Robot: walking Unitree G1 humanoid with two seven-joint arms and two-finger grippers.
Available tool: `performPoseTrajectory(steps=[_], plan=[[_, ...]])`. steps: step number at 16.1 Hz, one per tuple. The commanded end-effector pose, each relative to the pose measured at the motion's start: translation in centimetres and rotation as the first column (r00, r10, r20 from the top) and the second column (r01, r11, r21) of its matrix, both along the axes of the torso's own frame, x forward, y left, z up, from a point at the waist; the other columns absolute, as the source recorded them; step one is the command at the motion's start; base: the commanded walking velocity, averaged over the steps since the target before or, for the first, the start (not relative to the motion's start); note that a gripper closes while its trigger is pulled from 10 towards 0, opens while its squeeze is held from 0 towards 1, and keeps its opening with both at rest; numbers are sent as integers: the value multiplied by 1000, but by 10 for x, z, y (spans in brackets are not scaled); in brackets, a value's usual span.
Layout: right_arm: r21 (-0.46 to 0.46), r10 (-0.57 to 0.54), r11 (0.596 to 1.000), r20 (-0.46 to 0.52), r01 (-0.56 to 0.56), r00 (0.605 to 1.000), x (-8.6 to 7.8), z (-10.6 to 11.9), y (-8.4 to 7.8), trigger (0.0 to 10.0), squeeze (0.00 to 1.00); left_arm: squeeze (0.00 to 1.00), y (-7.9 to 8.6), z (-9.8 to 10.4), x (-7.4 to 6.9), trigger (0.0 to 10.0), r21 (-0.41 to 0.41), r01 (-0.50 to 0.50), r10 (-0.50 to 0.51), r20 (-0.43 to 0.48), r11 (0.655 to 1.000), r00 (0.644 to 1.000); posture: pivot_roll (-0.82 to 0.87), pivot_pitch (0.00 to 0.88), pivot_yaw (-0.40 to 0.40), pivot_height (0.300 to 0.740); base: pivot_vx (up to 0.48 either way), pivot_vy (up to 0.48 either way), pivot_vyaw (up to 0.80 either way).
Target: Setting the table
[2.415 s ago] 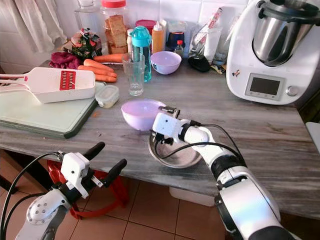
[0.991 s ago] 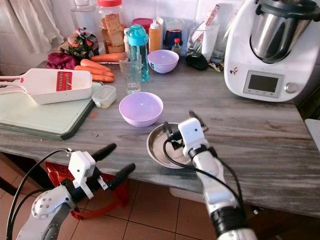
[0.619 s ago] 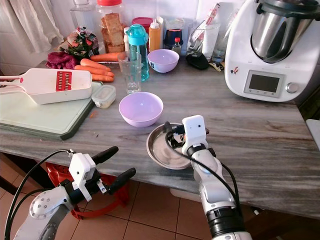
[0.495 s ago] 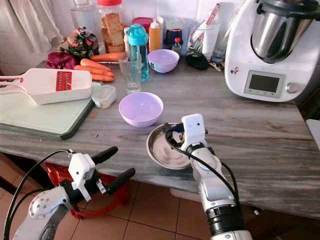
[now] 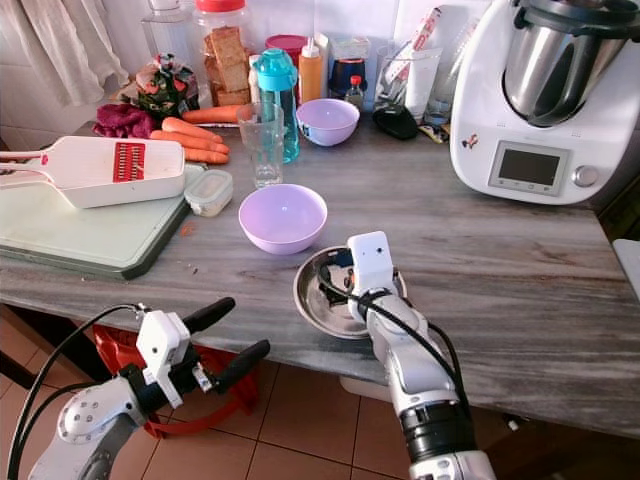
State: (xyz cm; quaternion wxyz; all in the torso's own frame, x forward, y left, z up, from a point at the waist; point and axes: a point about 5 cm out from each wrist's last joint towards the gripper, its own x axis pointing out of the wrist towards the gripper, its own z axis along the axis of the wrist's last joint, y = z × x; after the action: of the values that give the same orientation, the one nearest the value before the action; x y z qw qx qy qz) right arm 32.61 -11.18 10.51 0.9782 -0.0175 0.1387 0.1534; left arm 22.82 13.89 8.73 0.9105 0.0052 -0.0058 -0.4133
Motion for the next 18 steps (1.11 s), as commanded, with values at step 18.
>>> performPoseTrajectory(steps=[18], plan=[[44, 2, 999, -100, 3, 995, 26, -11, 14, 10000, 1000, 0, -7, 3, -1, 10000, 6, -2, 2, 6, 1000, 1000, 7, 44, -22, 740, 0, 0, 0]])
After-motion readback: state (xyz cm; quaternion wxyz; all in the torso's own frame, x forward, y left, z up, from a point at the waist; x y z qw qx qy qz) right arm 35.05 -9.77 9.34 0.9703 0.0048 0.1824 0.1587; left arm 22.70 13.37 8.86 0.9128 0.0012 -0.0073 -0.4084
